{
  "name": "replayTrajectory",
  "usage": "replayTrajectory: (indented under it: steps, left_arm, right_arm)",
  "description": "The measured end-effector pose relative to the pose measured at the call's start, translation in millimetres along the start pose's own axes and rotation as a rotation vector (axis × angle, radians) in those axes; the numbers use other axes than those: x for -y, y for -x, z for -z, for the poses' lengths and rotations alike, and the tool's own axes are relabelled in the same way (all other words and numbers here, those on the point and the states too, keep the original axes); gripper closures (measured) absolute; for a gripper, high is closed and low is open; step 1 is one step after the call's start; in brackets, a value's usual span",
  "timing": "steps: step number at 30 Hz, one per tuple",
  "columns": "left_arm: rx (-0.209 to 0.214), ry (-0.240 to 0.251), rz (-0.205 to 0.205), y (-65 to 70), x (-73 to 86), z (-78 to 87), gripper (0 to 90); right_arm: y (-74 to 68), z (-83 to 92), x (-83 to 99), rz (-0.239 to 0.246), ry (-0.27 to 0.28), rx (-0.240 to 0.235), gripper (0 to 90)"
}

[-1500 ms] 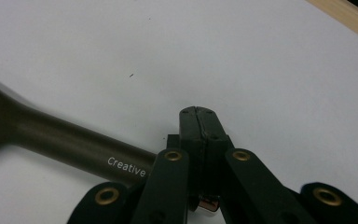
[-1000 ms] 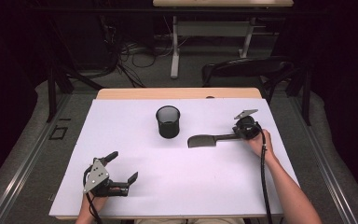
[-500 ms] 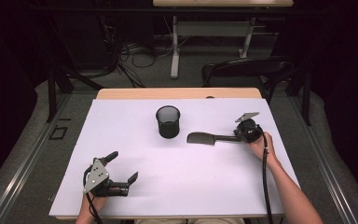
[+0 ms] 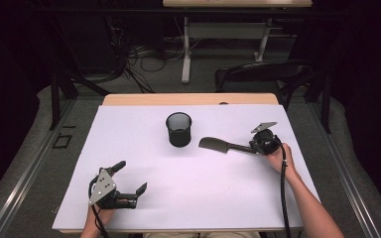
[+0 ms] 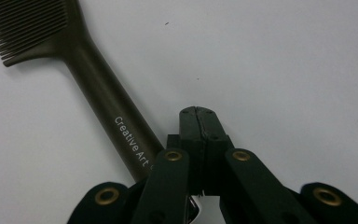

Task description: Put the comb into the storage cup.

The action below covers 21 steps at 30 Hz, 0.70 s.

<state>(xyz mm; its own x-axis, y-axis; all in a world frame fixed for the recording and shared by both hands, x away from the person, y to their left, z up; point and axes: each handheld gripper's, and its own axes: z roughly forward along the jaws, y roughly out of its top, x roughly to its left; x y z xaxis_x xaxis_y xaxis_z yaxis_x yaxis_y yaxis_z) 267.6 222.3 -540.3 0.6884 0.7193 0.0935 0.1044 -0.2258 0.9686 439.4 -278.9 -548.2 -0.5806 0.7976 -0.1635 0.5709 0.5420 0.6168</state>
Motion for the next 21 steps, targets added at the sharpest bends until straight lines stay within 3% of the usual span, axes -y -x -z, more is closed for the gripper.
replayTrajectory:
  steps: [21]
  left_arm:
    - [-0.001,0.0,-0.001,0.0,-0.1,0.0,0.2]
  right_arm:
    - [-13.0,8.7,3.3,0.021,-0.027,-0.023,90.0]
